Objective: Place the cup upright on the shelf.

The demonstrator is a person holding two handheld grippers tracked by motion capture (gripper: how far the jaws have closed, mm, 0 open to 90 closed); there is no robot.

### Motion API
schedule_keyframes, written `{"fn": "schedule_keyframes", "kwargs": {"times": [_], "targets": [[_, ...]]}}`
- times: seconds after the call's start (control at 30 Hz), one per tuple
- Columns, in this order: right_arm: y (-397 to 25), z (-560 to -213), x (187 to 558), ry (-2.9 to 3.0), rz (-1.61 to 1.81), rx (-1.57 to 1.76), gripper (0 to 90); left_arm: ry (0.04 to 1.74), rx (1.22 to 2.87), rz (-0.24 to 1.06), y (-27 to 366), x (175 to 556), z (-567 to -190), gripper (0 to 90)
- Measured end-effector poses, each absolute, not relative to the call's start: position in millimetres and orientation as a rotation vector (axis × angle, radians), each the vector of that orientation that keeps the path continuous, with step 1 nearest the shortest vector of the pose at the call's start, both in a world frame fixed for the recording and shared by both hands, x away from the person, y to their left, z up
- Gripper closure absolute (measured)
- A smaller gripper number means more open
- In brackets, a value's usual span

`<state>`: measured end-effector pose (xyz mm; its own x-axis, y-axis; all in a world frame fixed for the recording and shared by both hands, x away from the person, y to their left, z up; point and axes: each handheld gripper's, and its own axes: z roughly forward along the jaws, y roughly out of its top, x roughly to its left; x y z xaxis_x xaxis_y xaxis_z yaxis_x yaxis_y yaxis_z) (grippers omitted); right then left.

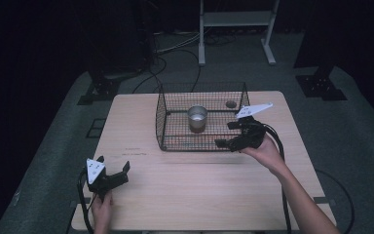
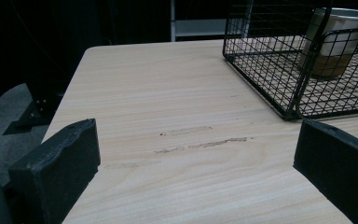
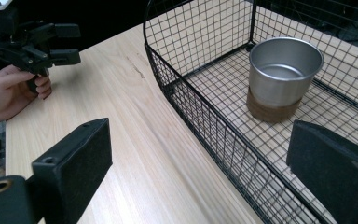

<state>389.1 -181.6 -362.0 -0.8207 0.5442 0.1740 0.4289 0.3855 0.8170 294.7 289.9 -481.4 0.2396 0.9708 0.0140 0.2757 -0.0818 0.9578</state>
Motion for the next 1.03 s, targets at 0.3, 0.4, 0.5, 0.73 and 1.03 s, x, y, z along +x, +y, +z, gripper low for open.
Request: {"fn": "schedule_keyframes", "kwargs": {"times": [0.3,0.4,0.5,0.73,1.03], "targets": [[-196.4,-372.7,378.7,2.496,1.427,0.92,6.1,1.208,1.561,0.913,289.7,294.5,-481.3,0.0],[-201.1,-376.3,374.9,2.487,1.435,0.925,6.1,1.208,1.56,0.913,289.7,294.5,-481.3,0.0],[-205.4,-378.7,370.4,2.479,1.434,0.932,6.1,1.209,1.563,0.913,289.6,294.4,-481.2,0.0],[-217.9,-388.2,359.4,2.462,1.456,0.954,8.8,1.207,1.564,0.915,289.4,294.4,-481.2,0.0],[-224.6,-406.4,339.3,2.438,1.369,0.97,8.8,1.21,1.565,0.915,289.4,294.7,-481.3,0.0]]}}
